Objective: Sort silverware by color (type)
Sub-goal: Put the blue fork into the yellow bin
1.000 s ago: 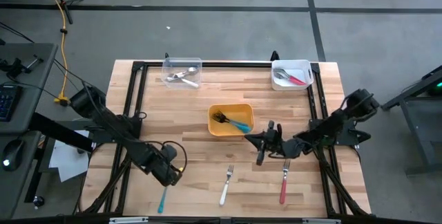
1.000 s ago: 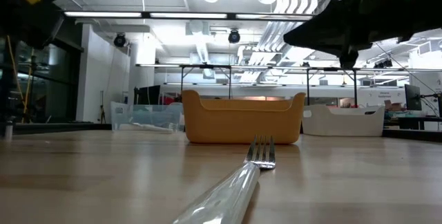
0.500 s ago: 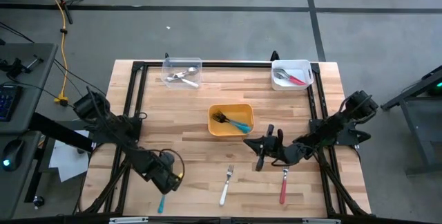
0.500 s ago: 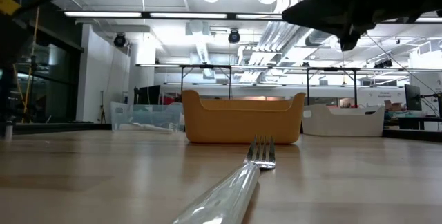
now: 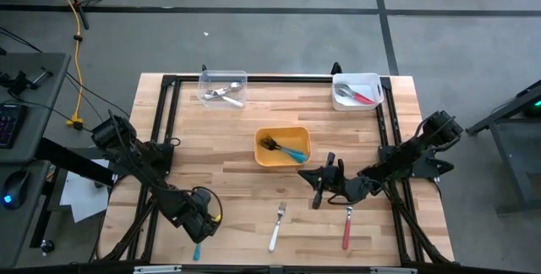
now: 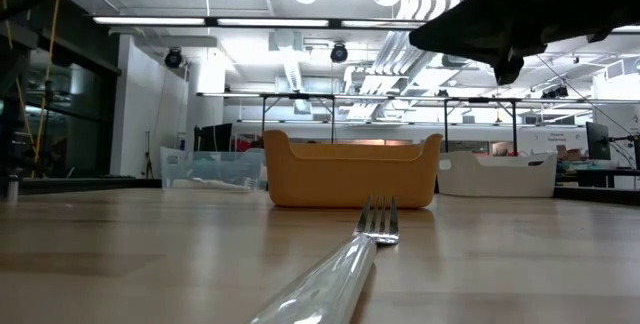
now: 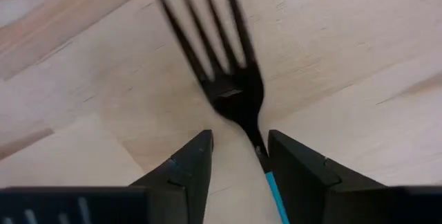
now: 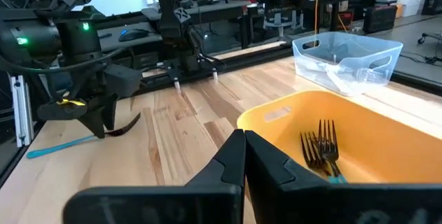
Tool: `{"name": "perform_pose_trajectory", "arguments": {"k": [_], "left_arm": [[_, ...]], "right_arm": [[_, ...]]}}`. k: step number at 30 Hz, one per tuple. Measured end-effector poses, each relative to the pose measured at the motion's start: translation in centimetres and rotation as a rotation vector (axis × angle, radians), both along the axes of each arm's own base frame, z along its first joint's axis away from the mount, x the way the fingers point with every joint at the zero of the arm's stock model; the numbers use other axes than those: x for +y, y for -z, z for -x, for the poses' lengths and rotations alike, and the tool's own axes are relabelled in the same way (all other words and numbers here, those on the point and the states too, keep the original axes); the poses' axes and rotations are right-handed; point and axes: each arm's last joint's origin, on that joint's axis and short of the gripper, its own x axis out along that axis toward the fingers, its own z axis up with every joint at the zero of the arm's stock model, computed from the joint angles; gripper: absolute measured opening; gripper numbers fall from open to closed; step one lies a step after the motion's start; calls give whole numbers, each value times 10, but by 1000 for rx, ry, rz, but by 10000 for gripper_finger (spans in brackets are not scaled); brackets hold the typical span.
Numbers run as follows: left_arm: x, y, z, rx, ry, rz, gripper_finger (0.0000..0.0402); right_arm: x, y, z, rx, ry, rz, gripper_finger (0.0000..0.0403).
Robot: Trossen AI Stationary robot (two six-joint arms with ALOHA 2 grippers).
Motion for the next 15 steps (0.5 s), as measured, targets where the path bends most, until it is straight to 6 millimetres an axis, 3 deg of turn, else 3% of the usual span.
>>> {"name": "perform_pose_trajectory", "arguments": {"k": [9, 15], "left_arm": [[2, -8, -5, -55, 83, 46, 18], [17, -11, -19, -99, 136, 16, 11]], "right_arm": [[-1, 1, 0, 23, 0, 42, 0], [-7, -5, -4, 14, 20, 147, 0]]}}
